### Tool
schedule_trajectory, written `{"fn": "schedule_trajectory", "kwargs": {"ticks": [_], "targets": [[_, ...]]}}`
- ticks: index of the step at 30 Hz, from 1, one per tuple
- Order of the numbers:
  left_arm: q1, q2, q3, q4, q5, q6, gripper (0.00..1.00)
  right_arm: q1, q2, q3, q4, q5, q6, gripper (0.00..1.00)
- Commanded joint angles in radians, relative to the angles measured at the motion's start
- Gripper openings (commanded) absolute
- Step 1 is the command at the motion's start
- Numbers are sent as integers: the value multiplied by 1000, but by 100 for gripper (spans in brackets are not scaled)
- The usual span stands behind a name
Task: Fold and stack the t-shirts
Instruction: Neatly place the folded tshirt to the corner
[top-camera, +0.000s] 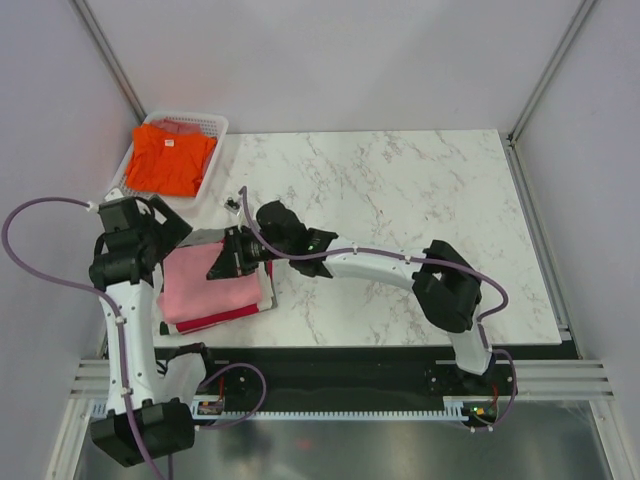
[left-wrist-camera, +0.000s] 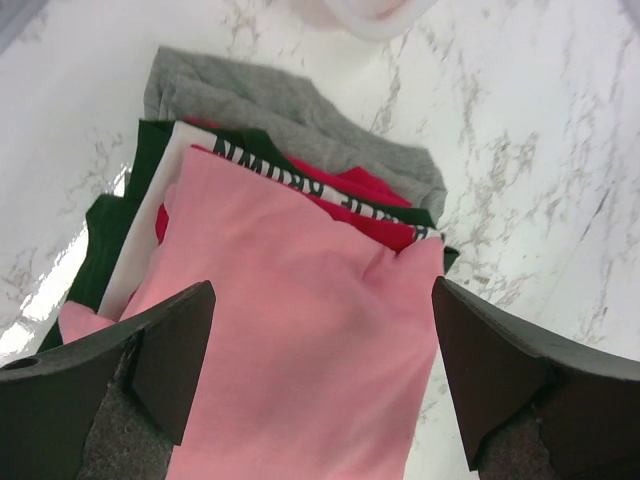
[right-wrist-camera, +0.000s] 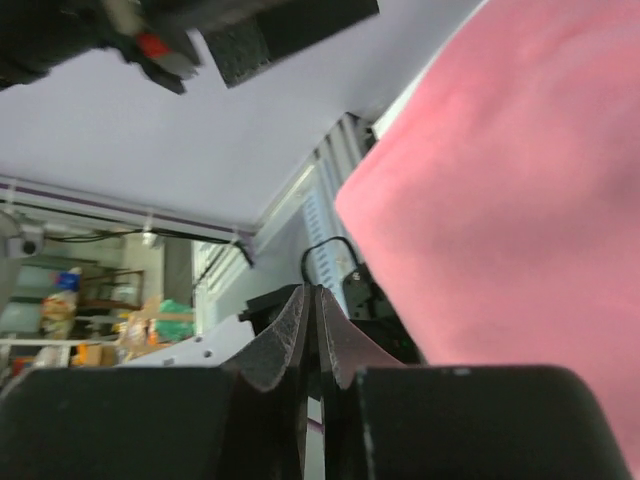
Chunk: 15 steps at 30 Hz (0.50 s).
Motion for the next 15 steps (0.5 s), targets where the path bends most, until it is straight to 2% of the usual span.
{"fn": "schedule_trajectory", "kwargs": {"ticks": [1,7,8,9,11,14,15], "targets": [[2,-65,89,8,-57,-5,97,6,43,33,186,-161,169,11],[2,-61,85,1,-37,8,98,15,159,-30,367,-247,402,11],[1,-55,79,2,-36,8,98,17,207,-57,414,-262,451,11],[2,-47,68,2,-31,8,98,18,231,-71,535,-287,540,11],[2,-41,57,5,-27,6,98,17,311,-84,632,-304,615,10],[2,-36,36,18,-14,3,98,15,373,-40,588,-293,590,10],[2,-36,31,19,-13,2,98,15,382,-24,491,-287,561,10]]}}
